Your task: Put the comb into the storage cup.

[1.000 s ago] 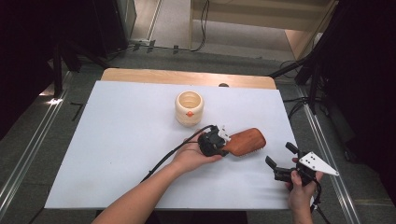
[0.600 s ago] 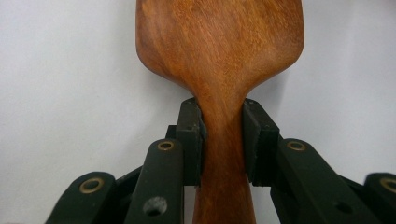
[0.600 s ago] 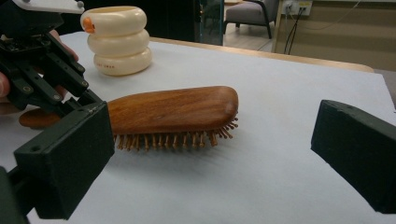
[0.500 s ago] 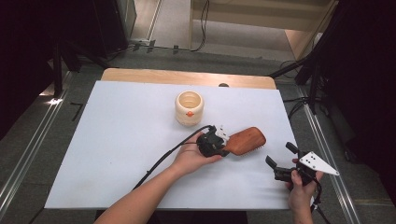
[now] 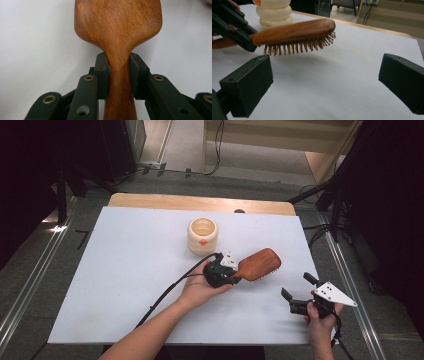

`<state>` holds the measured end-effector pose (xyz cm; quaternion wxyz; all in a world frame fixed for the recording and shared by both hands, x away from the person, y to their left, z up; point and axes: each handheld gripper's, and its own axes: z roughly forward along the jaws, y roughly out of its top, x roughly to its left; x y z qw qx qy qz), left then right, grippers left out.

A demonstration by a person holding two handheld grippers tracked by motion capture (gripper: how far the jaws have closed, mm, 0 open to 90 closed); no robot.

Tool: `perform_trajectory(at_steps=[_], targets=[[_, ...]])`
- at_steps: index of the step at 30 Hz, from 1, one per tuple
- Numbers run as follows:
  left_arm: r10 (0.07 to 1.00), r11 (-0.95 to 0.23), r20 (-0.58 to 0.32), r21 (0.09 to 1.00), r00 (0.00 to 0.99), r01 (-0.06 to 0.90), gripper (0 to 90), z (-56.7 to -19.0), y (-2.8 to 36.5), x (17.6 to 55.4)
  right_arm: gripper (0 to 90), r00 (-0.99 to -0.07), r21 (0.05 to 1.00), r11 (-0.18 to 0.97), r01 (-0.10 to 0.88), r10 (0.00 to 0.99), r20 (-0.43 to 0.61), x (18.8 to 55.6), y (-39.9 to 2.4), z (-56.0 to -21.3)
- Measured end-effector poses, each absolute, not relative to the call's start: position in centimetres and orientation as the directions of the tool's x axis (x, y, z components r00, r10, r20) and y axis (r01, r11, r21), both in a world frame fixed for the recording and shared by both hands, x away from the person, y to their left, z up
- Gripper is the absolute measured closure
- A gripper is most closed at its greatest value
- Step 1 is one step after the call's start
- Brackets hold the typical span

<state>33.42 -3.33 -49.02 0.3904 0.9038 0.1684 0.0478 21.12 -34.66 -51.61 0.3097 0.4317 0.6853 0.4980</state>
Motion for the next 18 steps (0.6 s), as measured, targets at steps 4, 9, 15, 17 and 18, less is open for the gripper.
perform_trajectory(at_steps=[4,9,15,17,18], targets=[[0.36,-0.609,-0.031,0.749,0.932,0.26,72.3,-48.5,-2.4,33.2,0.0,-0.424,0.945,0.141,0.296,0.906,-0.002,21.1,-34.6,-51.5],[0.372,-0.591,-0.008,0.769,0.928,0.244,72.3,-47.9,-1.4,32.9,0.0,-0.416,0.948,0.104,0.302,0.909,0.033,21.3,-34.7,-51.2],[0.393,-0.565,0.004,0.79,0.92,0.237,72.3,-47.7,-0.4,32.5,0.0,-0.421,0.947,0.08,0.312,0.905,0.062,21.7,-33.4,-50.4],[0.4,-0.556,0.006,0.797,0.916,0.237,72.3,-47.6,-0.1,32.4,0.0,-0.429,0.949,0.061,0.309,0.9,0.081,21.7,-32.9,-49.9],[0.404,-0.554,0.007,0.798,0.915,0.238,72.3,-47.6,0.1,32.3,0.0,-0.425,0.949,0.058,0.31,0.901,0.084,21.9,-32.7,-49.7]])
